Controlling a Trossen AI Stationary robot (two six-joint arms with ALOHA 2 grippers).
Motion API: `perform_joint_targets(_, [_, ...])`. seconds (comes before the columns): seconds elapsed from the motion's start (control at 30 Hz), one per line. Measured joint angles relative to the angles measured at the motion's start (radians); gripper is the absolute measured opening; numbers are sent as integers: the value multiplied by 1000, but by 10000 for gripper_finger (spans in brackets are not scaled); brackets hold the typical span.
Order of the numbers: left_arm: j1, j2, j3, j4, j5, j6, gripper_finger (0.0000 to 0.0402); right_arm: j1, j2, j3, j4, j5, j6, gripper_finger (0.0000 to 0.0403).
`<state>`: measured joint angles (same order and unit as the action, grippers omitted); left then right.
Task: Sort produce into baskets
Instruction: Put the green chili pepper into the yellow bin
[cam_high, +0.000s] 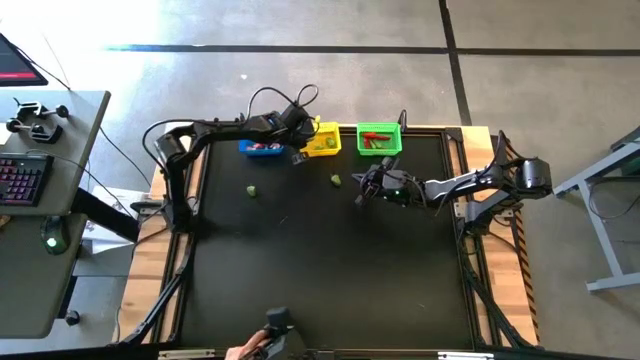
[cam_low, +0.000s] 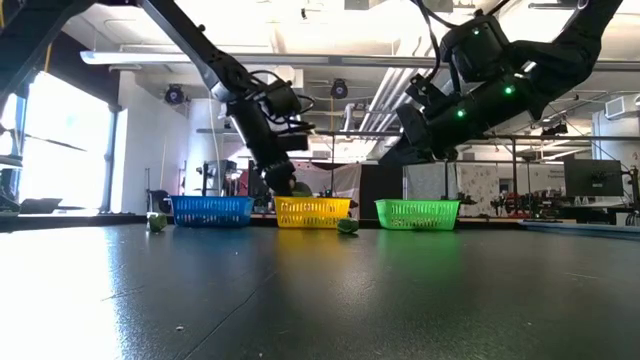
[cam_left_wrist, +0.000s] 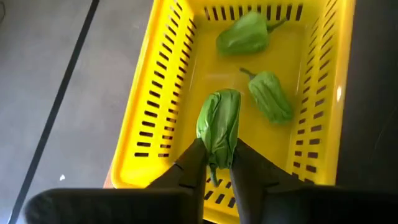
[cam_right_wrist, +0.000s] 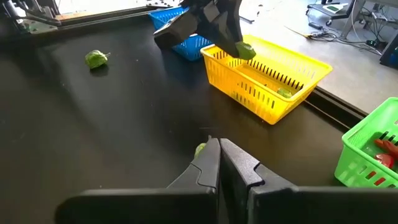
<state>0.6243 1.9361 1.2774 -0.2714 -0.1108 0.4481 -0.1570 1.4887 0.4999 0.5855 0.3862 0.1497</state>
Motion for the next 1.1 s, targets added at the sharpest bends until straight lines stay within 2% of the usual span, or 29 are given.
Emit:
perform_joint_targets(0.27, [-3,-5,-1,-1,-2,1,116,0,0,0,-6,-4,26,0])
perform_joint_targets(0.47, [-6,-95,-117,168,58,-20,104,0,1,0,-13,-11,8,15])
perform_joint_targets(0.7, [-14,-306,-366,430,156,-83,76,-2,50,5,75,-9,-8,99])
perform_joint_targets(0.83, [-39,-431,-505,543,189,-131,71,-8,150,11,198,-10,-10,160])
perform_joint_targets(0.97, [-59,-548,-624,644,214,-162,71,-22,263,65,220,9,32,207])
perform_joint_targets(1.1, [-67,-636,-733,752,317,-230,71,-22,377,142,220,75,31,236])
